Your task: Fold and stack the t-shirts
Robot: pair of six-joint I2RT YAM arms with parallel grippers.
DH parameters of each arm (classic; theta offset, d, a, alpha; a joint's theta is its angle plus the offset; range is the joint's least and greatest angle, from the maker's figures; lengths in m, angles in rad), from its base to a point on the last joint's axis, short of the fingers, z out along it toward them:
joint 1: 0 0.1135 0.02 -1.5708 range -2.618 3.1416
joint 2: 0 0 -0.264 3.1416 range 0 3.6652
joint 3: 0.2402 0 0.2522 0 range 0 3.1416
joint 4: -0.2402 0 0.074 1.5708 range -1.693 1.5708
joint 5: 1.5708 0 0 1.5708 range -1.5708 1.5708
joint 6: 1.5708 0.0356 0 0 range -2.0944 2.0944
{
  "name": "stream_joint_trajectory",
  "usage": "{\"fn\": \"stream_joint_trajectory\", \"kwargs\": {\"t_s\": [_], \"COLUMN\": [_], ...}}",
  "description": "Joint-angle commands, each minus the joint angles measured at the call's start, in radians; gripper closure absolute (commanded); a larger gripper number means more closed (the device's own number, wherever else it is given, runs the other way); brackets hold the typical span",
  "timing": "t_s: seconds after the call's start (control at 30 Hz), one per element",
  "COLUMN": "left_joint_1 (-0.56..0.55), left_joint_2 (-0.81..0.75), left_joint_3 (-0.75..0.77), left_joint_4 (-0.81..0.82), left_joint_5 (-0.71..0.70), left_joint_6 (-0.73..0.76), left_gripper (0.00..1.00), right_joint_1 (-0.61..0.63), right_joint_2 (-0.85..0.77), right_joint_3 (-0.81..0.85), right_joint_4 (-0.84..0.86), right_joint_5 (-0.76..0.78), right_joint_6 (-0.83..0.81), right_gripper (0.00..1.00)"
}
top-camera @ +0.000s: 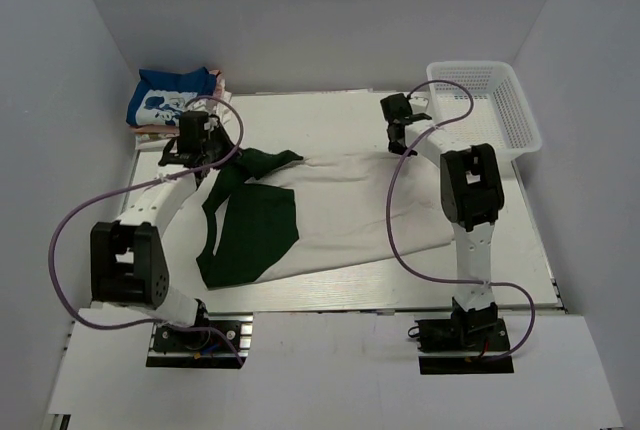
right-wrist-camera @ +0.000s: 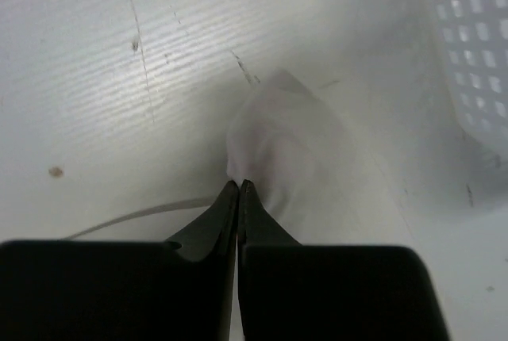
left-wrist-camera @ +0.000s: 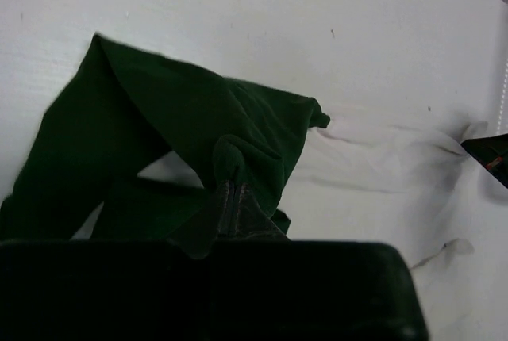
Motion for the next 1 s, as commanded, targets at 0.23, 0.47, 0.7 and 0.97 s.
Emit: {"fn": "stream_joint_trajectory", "kwargs": {"t_s": [0.23,0.47,0.7,0.97], "left_joint_1": [-0.004,-0.004,-0.004,-0.004], "left_joint_2": [-0.386,-0.623,-0.768,-0.897], "left_joint_3": [-0.178,-0.253,-0.321,-0.365], "left_joint_4": [-0.282,-0.407,-0.522,-0.683], "left_joint_5": [-0.016,0.025,0.106,0.163], "left_joint_6": [-0.133,-0.172,-0.208,-0.219], "left_gripper": [1.00,1.00,1.00,1.00], "right_joint_1": [0.020,0.023,0.025,0.026], "right_joint_2": [-0.323,-0.453,-0.534,-0.607], "right_joint_3": [-0.287,-0.431,-0.511,-0.615], "right_joint_4": [0.162,0.187,0.207,0.226], "right_joint_5": [-0.050,-0.056,-0.114,-0.134], "right_joint_6": [-0.129,-0.134,-0.137,-0.131], "right_gripper": [1.00,1.00,1.00,1.00]}}
